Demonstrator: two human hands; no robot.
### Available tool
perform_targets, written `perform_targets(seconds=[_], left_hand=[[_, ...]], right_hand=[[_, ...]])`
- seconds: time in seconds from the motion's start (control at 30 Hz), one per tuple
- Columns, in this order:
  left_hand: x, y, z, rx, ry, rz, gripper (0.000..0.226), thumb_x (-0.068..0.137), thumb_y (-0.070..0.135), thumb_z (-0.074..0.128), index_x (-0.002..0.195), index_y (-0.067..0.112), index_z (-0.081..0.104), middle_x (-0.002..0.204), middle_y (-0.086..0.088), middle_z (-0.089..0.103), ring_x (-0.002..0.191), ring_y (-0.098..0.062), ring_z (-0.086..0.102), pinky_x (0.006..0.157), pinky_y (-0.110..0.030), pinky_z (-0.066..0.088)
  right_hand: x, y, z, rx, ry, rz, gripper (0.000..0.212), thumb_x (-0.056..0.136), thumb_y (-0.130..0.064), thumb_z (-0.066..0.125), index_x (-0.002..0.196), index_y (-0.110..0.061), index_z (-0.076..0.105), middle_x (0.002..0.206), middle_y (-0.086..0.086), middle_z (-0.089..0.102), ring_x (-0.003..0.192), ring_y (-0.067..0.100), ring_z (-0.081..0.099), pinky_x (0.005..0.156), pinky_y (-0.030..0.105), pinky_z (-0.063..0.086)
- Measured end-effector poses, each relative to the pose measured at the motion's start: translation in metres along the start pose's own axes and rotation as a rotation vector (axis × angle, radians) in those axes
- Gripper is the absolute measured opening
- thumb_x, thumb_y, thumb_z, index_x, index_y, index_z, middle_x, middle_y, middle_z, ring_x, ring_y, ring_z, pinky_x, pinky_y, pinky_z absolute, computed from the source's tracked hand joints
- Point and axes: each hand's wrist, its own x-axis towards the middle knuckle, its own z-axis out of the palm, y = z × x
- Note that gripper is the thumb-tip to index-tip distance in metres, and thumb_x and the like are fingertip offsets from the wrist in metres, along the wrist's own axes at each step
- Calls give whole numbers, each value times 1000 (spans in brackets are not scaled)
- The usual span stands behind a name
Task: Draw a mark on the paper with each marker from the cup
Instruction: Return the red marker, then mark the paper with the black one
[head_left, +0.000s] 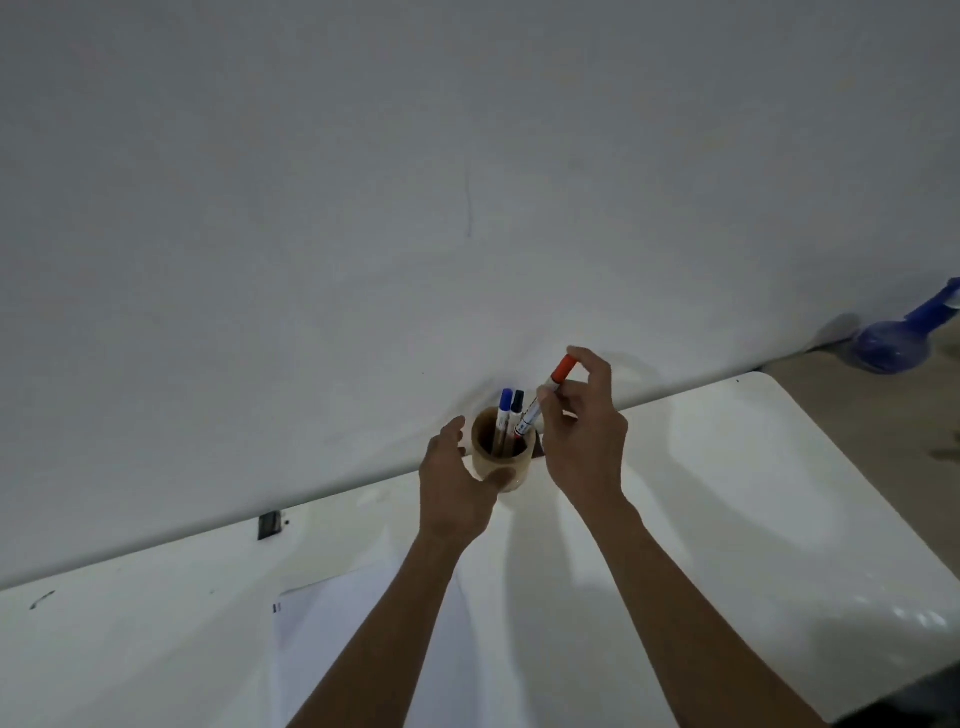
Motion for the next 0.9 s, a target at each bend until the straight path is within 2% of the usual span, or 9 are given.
perform_targets(seconds=[0.1,0.23,0.3,0.37,0.5,0.63,0.73,0.83,0.9], left_hand=[[9,-1,11,-4,-12,-27,94,68,22,90,146,15,38,145,-5,51,127,-24,54,105,-37,46],[15,-8,22,-12,-5,23,77,62,23,92,128,22,52,120,5,61,113,-21,60,90,-27,46],[17,-11,25,-26,7,40,67,62,23,92,116,33,53,108,15,60,104,-16,61,79,-19,45],[18,-13,25,-45,14,57,62,63,22,91,106,42,50,100,22,59,97,-9,60,75,-12,41],[21,-16,24,-65,11,70,60,66,18,89,116,27,57,107,16,62,93,-3,57,73,-3,40],[23,-20,26,-52,17,84,66,67,20,89,124,21,57,115,10,64,98,-6,58,74,0,39],[24,-21,28,-60,18,75,68,68,22,90,127,21,55,119,10,63,103,-9,58,79,-4,37],[24,-20,28,-84,14,63,71,66,24,91,127,26,55,118,15,61,104,-8,58,79,-5,38],[24,-21,27,-86,13,62,71,66,25,91,127,26,55,119,14,61,104,-8,59,78,-4,38]], right_hand=[[3,17,6,-10,-73,21,41,96,-12,66,134,-21,51,102,4,74,86,12,68,75,1,48],[4,38,14,-54,-111,15,37,90,-8,73,123,-17,59,100,1,73,85,9,66,74,0,47],[3,44,18,-88,-133,-7,29,86,-2,75,109,-15,62,93,1,70,81,10,63,72,0,43],[3,47,22,-102,-153,16,26,84,4,73,99,-14,61,89,1,68,78,10,62,68,1,41],[3,49,29,-117,-181,84,26,83,4,71,100,-13,60,92,1,68,81,12,61,67,8,42],[10,43,31,-123,-183,97,40,80,-8,79,116,-13,60,104,0,68,92,12,60,75,3,43],[19,37,33,-118,-169,122,30,81,-13,80,106,-14,63,97,-1,69,91,13,61,77,13,49],[22,37,34,-108,-153,150,24,81,-16,81,98,-13,64,86,-6,66,85,11,61,69,4,42],[21,39,34,-96,-141,155,20,82,-15,81,95,-13,65,83,-8,66,84,10,62,69,1,41]])
